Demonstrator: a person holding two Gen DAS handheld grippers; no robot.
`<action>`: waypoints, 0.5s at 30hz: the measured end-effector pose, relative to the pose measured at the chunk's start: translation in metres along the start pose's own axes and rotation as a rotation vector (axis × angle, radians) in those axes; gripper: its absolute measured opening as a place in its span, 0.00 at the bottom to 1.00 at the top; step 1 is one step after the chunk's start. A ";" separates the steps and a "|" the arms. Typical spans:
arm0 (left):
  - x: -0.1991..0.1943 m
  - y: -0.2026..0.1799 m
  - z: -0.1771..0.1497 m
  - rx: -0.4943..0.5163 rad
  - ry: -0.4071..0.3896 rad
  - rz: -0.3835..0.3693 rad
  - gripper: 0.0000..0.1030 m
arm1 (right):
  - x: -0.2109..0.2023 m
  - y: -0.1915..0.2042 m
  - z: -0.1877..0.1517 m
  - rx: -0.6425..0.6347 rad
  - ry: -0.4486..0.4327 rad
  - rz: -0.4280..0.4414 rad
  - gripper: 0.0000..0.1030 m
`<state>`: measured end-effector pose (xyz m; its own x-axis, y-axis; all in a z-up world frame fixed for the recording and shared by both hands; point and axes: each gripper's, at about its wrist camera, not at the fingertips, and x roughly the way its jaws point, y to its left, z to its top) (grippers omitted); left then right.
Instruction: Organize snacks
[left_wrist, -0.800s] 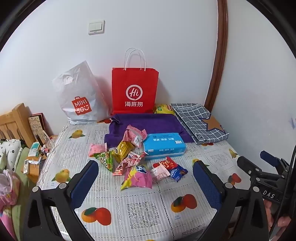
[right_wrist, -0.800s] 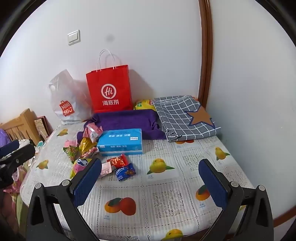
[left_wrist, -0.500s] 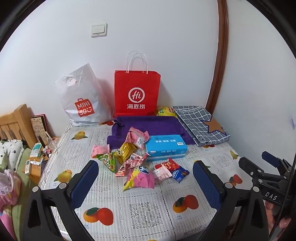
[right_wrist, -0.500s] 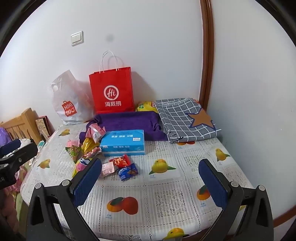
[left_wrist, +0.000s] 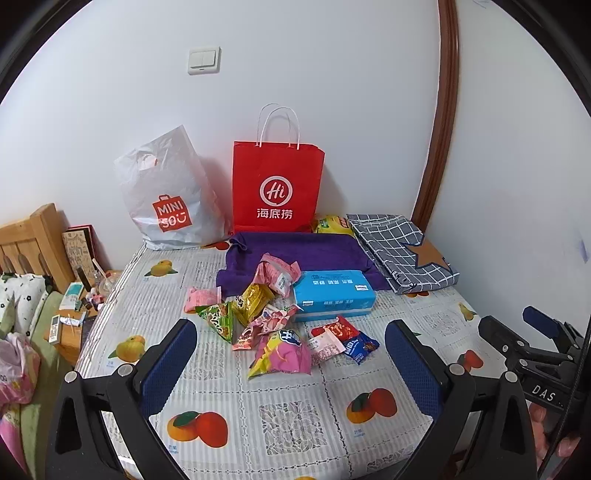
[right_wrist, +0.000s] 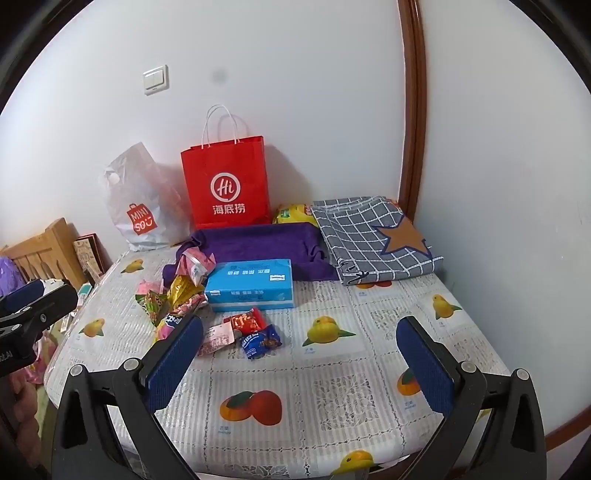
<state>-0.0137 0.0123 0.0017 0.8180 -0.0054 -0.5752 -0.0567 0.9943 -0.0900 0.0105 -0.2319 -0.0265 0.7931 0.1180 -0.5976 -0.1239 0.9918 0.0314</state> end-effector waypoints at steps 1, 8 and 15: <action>0.000 0.001 0.000 -0.002 0.002 -0.011 0.99 | 0.000 0.001 0.000 -0.002 -0.001 0.000 1.00; -0.001 0.003 0.001 0.001 -0.001 -0.008 0.98 | -0.002 0.002 -0.001 0.002 -0.006 0.002 1.00; -0.001 0.003 0.000 -0.007 0.000 -0.011 0.98 | -0.004 0.005 -0.002 -0.004 -0.011 0.004 1.00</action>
<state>-0.0149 0.0153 0.0015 0.8183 -0.0162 -0.5745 -0.0516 0.9935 -0.1015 0.0057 -0.2272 -0.0255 0.7989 0.1222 -0.5890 -0.1291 0.9912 0.0305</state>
